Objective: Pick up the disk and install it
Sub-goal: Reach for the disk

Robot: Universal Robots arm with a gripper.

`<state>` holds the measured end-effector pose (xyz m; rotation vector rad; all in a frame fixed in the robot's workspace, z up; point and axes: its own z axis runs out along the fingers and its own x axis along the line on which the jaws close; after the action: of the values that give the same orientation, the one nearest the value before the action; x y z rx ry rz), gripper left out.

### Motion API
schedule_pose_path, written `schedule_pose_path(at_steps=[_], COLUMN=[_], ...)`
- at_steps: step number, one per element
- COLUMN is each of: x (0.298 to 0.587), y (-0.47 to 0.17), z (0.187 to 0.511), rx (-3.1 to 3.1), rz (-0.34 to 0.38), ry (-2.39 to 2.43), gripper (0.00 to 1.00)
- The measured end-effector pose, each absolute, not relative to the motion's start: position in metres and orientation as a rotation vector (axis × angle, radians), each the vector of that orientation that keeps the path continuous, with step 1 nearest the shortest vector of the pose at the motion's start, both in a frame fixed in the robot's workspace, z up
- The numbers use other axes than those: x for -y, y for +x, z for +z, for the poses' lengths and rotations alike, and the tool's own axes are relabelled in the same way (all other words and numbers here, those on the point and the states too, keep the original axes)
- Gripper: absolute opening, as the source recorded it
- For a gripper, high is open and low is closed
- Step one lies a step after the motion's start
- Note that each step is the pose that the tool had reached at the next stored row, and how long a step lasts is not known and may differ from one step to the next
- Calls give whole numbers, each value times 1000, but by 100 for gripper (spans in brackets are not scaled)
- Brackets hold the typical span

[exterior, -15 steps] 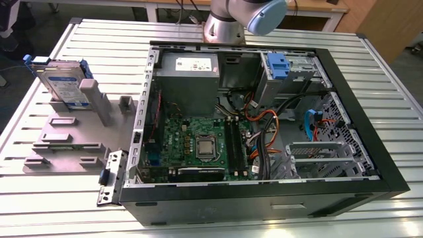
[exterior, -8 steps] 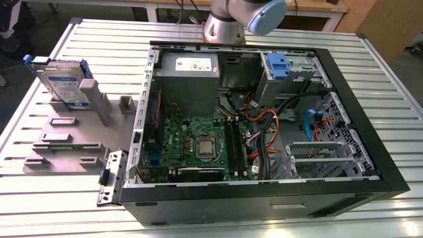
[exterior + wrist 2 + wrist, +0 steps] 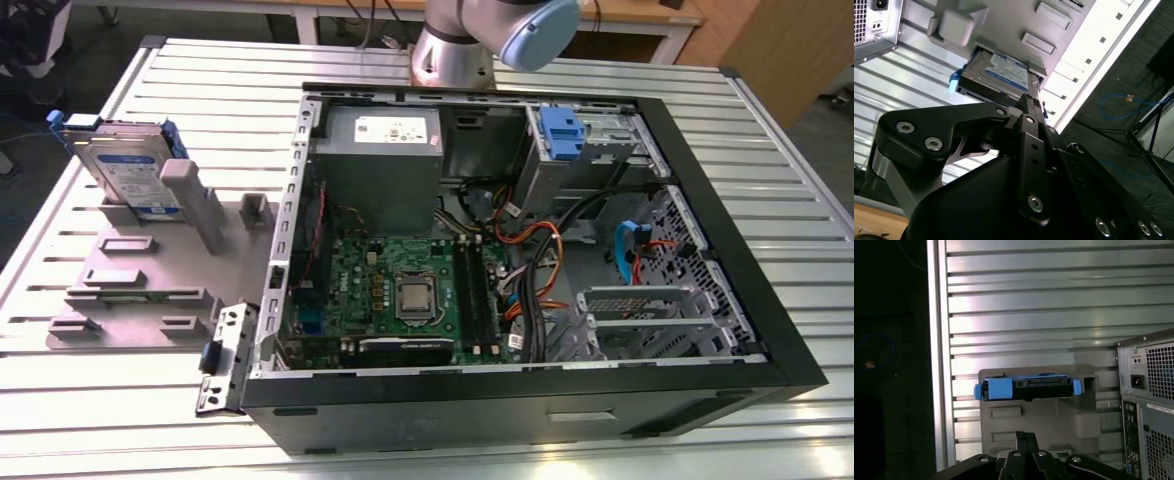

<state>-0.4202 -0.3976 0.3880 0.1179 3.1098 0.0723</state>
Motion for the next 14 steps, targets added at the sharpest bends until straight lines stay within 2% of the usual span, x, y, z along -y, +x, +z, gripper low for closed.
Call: schedule_pose_path(at_steps=[14], x=[394], y=[-392], z=[385], rx=[-3110], rz=[72], ry=[118], gripper=[11])
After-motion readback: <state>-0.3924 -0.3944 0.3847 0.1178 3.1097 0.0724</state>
